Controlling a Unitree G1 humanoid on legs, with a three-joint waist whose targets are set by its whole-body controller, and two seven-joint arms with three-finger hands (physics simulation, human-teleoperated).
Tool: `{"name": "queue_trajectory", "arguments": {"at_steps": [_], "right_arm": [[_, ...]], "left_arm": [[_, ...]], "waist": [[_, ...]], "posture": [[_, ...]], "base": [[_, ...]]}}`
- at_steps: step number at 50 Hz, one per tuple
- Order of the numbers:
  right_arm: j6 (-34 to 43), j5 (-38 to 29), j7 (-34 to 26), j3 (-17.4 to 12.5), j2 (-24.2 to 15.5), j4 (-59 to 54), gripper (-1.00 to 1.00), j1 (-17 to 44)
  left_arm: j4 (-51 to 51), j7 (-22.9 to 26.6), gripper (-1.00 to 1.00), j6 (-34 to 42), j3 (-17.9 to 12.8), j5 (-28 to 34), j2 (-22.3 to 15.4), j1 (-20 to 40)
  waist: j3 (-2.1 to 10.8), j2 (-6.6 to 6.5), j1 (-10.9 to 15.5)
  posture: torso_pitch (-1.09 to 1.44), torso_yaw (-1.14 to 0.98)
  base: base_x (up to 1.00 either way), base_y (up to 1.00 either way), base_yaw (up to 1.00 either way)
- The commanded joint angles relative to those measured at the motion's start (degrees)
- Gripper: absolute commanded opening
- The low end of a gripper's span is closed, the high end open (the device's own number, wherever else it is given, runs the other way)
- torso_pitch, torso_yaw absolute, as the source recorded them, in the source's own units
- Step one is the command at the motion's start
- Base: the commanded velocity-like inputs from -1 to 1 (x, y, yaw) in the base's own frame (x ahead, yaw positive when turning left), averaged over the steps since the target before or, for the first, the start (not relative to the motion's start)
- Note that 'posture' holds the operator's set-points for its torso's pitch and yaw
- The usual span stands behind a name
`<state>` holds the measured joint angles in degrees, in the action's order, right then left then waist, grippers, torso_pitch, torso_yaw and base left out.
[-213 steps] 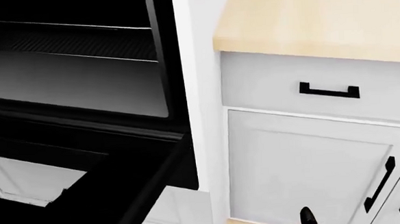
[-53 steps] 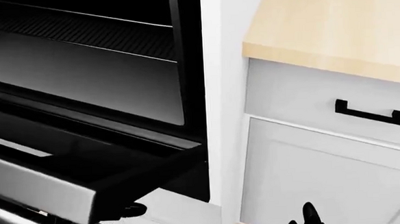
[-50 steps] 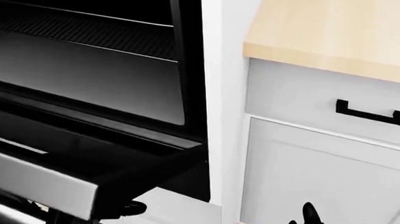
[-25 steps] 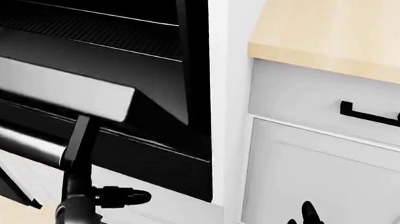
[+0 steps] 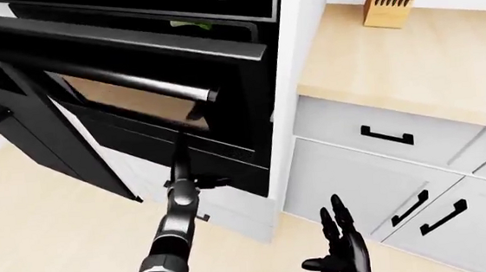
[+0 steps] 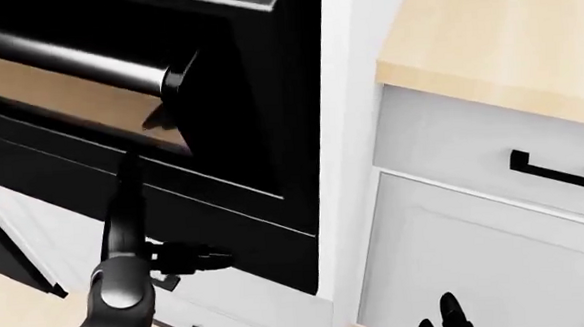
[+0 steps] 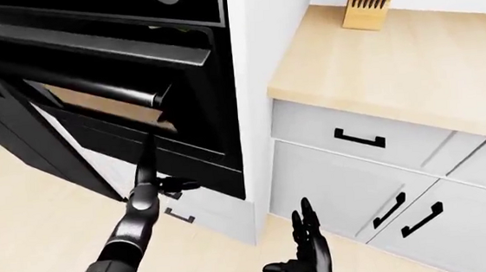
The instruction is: Close the oven door.
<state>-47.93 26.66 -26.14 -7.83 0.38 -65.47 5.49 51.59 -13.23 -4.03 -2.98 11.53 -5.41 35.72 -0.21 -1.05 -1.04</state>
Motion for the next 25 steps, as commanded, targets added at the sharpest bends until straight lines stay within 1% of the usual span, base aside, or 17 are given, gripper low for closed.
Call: {"name": "queue_trajectory", "arguments": {"at_steps": [1, 2, 4, 5, 7, 9, 13, 16, 21, 25], "right_arm": [[-1.4, -0.13, -0.23, 0.13, -0.2, 1.79, 1.0, 0.75], [-1.37, -0.15, -0.2, 0.13, -0.21, 1.76, 1.0, 0.79], [-1.48, -0.15, -0.25, 0.1, -0.18, 1.58, 1.0, 0.88], [-1.58, -0.07, -0.38, 0.04, -0.17, 1.38, 1.0, 0.94], [-1.78, 0.04, -0.55, -0.03, -0.14, 1.12, 1.0, 0.97], [-1.88, 0.07, -0.57, -0.04, -0.14, 1.03, 1.0, 1.03], [-1.94, 0.14, -0.64, -0.04, -0.14, 1.01, 1.0, 1.04], [-1.74, 0.03, -0.45, 0.05, -0.16, 1.27, 1.0, 1.01], [-1.93, 0.01, -0.48, 0.07, -0.07, 1.48, 1.0, 0.69], [-1.93, -0.04, -0.39, 0.13, -0.07, 1.6, 1.0, 0.61]], "left_arm": [[-9.19, 1.44, 1.0, 1.24, 0.62, 0.35, 0.27, 1.83], [-11.73, 1.63, 1.0, 3.07, 0.67, 0.28, 0.5, 1.11], [-19.98, 1.41, 1.0, 7.91, 1.23, 0.91, 1.44, -1.67], [-23.93, 0.63, 1.0, 10.71, 1.61, 1.84, 1.91, -2.73], [-31.15, 2.78, 1.0, 14.72, 2.1, 1.81, 2.43, -4.98], [-35.59, 3.68, 1.0, 17.12, 2.37, 2.2, 2.89, -6.17], [-40.48, 4.25, 1.0, 20.28, 2.46, 2.54, 3.56, -7.29], [-44.88, 3.76, 1.0, 23.14, 3.1, 3.49, 4.29, -8.74], [-51.44, 5.0, 1.0, 27.78, 4.01, 4.16, 5.14, -10.38], [-53.56, 4.74, 1.0, 29.74, 4.4, 4.96, 5.67, -10.25]], "waist": [[1.58, -0.15, -0.31], [1.57, -0.15, -0.29], [1.51, -0.16, -0.3], [1.47, -0.16, -0.35], [1.41, -0.13, -0.37], [1.38, -0.1, -0.38], [1.5, -0.03, -0.3], [1.64, -0.01, -0.26], [1.55, 0.22, -0.13], [1.41, 0.49, 0.03]], "posture": [[0.0, 0.0], [0.0, 0.0], [0.0, 0.0], [0.0, 0.0], [0.0, 0.0], [0.0, 0.0], [0.0, 0.0], [0.0, 0.0], [0.0, 0.0], [0.0, 0.0]], "base": [[0.0, 0.0, 0.0], [0.0, 0.0, 0.0], [0.0, 0.0, 0.0], [0.0, 0.0, 0.0], [0.0, 0.0, 0.0], [0.0, 0.0, 0.0], [0.0, 0.0, 0.0], [0.0, 0.0, 0.0], [0.0, 0.0, 0.0], [0.0, 0.0, 0.0]]}}
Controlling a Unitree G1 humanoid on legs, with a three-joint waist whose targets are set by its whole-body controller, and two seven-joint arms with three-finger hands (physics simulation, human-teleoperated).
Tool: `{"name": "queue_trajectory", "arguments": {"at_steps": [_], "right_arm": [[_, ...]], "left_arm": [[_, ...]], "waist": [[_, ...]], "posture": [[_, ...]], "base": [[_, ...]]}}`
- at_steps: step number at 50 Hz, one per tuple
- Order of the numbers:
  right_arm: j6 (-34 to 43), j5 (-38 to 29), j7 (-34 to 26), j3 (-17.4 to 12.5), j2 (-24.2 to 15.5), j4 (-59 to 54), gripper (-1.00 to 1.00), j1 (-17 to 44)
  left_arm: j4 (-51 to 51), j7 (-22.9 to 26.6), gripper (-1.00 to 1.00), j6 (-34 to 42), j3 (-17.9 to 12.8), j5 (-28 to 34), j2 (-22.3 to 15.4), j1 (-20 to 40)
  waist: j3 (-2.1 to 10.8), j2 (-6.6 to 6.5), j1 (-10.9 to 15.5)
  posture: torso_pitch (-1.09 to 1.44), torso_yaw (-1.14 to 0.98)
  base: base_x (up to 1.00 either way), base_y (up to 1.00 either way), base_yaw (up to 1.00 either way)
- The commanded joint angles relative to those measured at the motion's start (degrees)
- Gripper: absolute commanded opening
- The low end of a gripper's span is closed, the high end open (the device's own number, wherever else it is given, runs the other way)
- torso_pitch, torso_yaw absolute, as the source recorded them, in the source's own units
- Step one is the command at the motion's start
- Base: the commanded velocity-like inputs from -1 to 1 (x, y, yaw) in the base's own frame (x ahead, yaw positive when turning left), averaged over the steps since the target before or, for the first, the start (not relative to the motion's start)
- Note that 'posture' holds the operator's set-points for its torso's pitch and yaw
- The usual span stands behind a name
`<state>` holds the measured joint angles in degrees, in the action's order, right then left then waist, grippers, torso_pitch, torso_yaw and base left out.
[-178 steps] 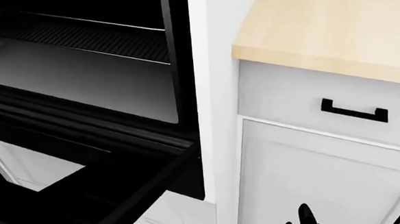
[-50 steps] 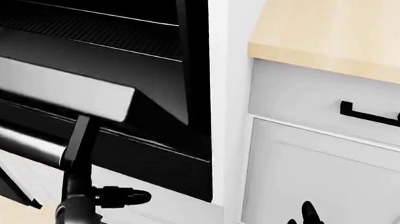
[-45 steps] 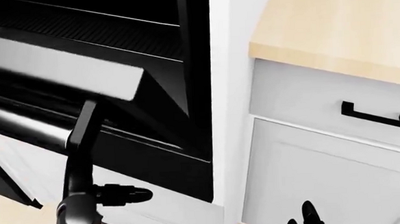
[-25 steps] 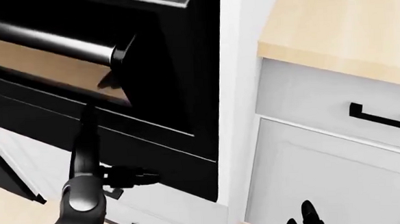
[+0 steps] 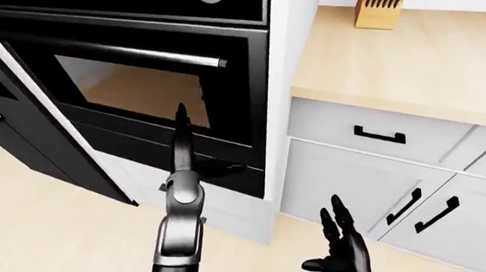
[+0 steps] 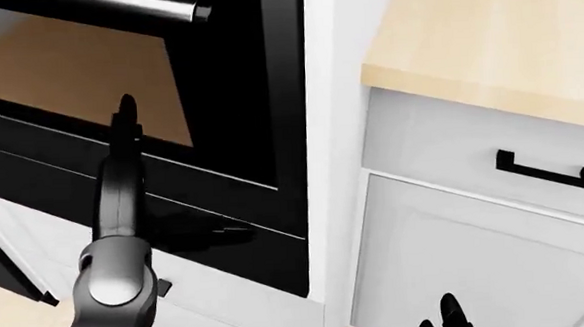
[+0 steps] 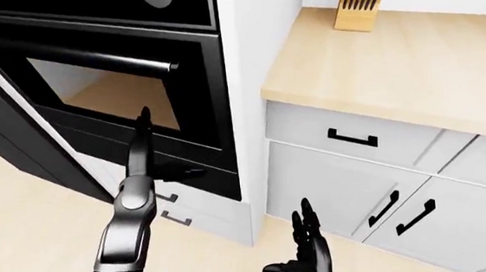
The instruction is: Close the oven door.
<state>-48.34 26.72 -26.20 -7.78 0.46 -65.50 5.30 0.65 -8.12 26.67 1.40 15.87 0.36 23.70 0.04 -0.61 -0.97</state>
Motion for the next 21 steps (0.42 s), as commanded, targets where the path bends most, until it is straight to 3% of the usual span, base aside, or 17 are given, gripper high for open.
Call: {"name": "queue_trajectory", "arguments": {"at_steps": [1, 14, 21], "right_arm": [[-1.52, -0.11, -0.33, 0.09, -0.15, 1.71, 1.0, 0.74], [-1.34, -0.13, -0.34, 0.02, -0.25, 1.2, 1.0, 1.39], [-1.07, -0.21, -0.3, 0.01, -0.33, 1.28, 1.0, 1.57]], "left_arm": [[-3.19, -0.46, 1.0, 0.0, 0.17, 0.84, 0.17, 2.28], [-7.01, -0.78, 1.0, 9.16, -0.19, 0.33, 0.49, 9.49], [-13.05, 0.35, 1.0, 14.61, 1.05, 1.19, 0.83, 10.74]], "waist": [[1.14, 0.12, 0.02], [1.12, 0.61, 0.36], [1.03, 0.7, 0.41]], "posture": [[0.0, 0.0], [0.0, 0.0], [0.0, 0.0]], "base": [[0.0, 0.0, 0.0], [0.0, 0.0, 0.0], [0.0, 0.0, 0.0]]}}
